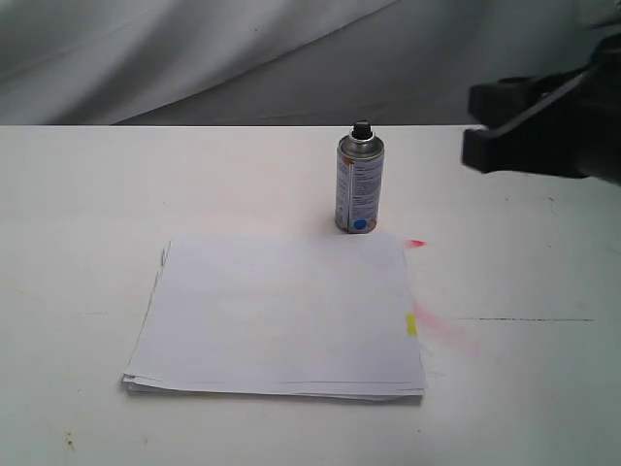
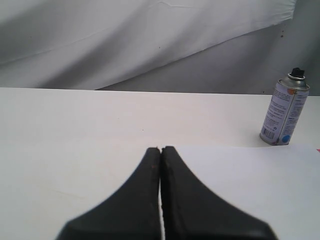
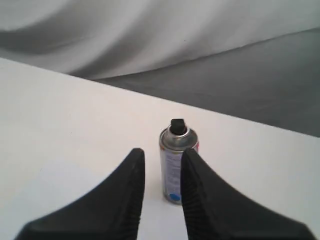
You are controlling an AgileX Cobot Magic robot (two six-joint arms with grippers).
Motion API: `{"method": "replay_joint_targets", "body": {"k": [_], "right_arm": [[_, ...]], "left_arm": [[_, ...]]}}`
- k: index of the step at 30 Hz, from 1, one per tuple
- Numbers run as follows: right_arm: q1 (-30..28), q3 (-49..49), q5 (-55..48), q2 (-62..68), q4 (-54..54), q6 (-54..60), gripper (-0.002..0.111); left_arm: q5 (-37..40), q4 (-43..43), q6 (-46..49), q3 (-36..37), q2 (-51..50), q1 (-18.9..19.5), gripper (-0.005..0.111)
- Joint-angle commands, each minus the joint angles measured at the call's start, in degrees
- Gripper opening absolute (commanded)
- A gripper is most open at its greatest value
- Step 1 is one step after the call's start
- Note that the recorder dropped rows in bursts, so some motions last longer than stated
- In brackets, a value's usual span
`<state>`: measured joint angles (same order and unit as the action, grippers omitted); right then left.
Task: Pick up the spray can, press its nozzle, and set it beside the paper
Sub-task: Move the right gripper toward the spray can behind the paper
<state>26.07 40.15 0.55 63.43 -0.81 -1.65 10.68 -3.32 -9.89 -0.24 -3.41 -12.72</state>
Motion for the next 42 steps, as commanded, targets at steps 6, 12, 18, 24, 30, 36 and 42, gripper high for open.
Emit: {"method": "replay_joint_targets", "body": {"k": [6,12,18,24,30,36,42], "right_arm": [[4.82,0.34,7.14,11.91,-1.75,-0.14,0.024],[4.82,0.34,7.48,15.34,-1.75,-0.14,0.024],[4.82,-0.72,11.84,20.39,-1.89,-0.14,0.024],[4.82,-6.09,34.56,28.58,-3.32,-0.14,0.024],[4.82,-6.64,48.63,37.9,-3.32,-0.14,0.024],[4.82,-6.64,54.12,44.91,-3.94,-0.14,0.024],[4.82,-6.64,54.22,45.43,-5.25,-0.14,0.045]], "left_arm": [[-0.4,-0.13,-0.36,0.24,0.24,0.14,0.001],[-0.4,-0.13,-0.36,0.24,0.24,0.14,0.001],[-0.4,-0.13,-0.36,0.24,0.24,0.14,0.001],[-0.4,-0.13,-0.36,0.24,0.24,0.14,0.001],[-0.4,-0.13,-0.36,0.24,0.24,0.14,0.001],[-0.4,-0.13,-0.36,0.24,0.24,0.14,0.001],[-0.4,-0.13,-0.36,0.24,0.24,0.14,0.001]]}}
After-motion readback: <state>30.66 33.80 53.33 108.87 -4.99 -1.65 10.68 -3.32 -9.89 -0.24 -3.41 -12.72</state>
